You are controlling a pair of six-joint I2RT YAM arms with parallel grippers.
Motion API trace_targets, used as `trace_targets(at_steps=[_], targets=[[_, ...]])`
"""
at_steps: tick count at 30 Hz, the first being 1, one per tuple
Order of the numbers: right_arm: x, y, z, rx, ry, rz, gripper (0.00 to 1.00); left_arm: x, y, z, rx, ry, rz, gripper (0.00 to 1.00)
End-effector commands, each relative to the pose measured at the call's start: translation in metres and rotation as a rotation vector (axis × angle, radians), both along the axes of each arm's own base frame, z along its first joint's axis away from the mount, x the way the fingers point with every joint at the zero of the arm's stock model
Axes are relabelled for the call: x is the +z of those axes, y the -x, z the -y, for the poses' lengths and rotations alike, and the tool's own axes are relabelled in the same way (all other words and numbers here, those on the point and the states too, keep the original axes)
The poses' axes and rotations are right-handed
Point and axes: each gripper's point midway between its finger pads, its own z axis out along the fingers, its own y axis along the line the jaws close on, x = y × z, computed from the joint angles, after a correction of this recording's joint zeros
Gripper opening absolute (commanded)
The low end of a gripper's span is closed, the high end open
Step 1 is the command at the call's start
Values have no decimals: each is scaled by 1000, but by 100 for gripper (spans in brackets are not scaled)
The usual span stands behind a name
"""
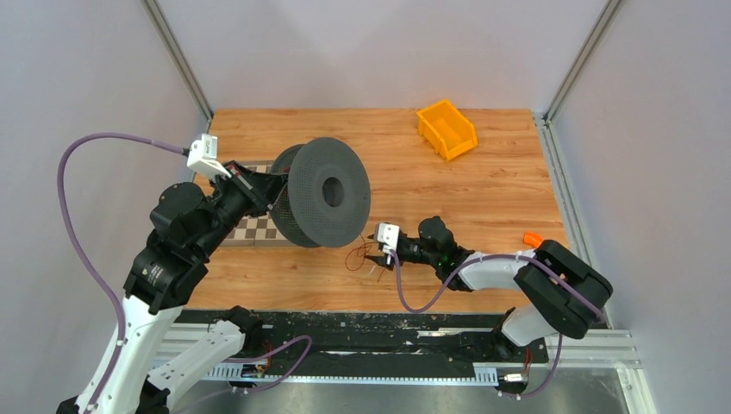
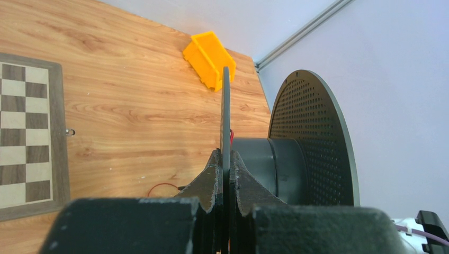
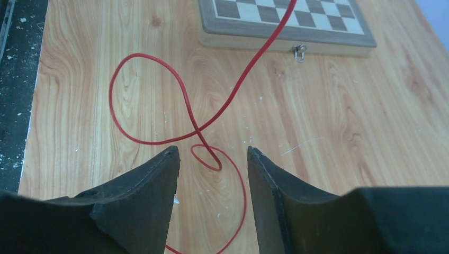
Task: Wrap the cables
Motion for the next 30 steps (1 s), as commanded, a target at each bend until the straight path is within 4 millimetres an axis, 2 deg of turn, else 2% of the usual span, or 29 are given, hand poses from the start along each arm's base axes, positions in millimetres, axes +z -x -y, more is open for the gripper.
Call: trace_targets(at_steps=[1,3,4,7,9,10,11,12,13,14,15,17,19,24,30], targets=[[23,-8,-18,41,-81,56,51,41,3,-3,10,92,107,0],[22,-7,-21,53,-90,38,46,39,1,-4,19,91,106,0],[22,-6,-22,58,-96,25,41,37,-1,-4,25,88,103,0],[21,-2,-21,43,-118,-29,12,34,-8,-9,65,63,109,0],[19,1,-19,16,-120,-102,1,31,-19,-17,123,15,99,0],[17,1,-18,-20,-108,-159,0,33,-26,-21,150,-4,91,0],[14,1,-15,-67,-86,-223,0,25,-38,-30,207,-51,64,0],[17,3,-14,-104,-72,-252,0,30,-41,-35,233,-63,71,0],[15,7,-10,-137,-51,-272,0,23,-52,-45,287,-108,52,0],[16,14,-8,-155,-34,-277,0,25,-56,-50,314,-123,52,0],[14,22,-3,-166,-9,-283,0,19,-66,-58,357,-163,34,0],[22,35,2,-183,2,-274,0,15,-78,-68,409,-211,15,0],[34,49,6,-178,3,-276,0,6,-88,-73,432,-249,-10,0],[80,85,4,-106,-57,-219,0,-21,-106,-78,425,-270,-93,0],[156,112,2,-56,-162,-111,0,-57,-122,-89,442,-364,-203,0]])
